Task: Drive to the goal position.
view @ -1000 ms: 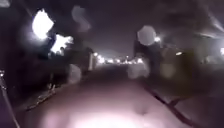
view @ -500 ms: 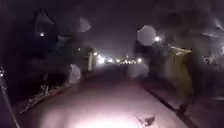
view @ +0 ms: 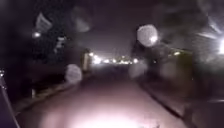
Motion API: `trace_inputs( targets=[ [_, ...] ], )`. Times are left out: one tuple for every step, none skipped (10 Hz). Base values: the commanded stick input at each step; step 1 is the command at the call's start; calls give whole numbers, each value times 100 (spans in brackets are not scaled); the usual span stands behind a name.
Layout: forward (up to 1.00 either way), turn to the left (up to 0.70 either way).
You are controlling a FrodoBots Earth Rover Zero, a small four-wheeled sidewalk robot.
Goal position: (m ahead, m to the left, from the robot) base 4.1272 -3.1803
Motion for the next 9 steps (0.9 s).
trace_inputs(
  targets=[
    [50,0],
    [50,0],
    [50,0],
    [50,0],
    [50,0],
    [50,0],
    [50,0],
    [50,0],
    [50,0]
  ],
)
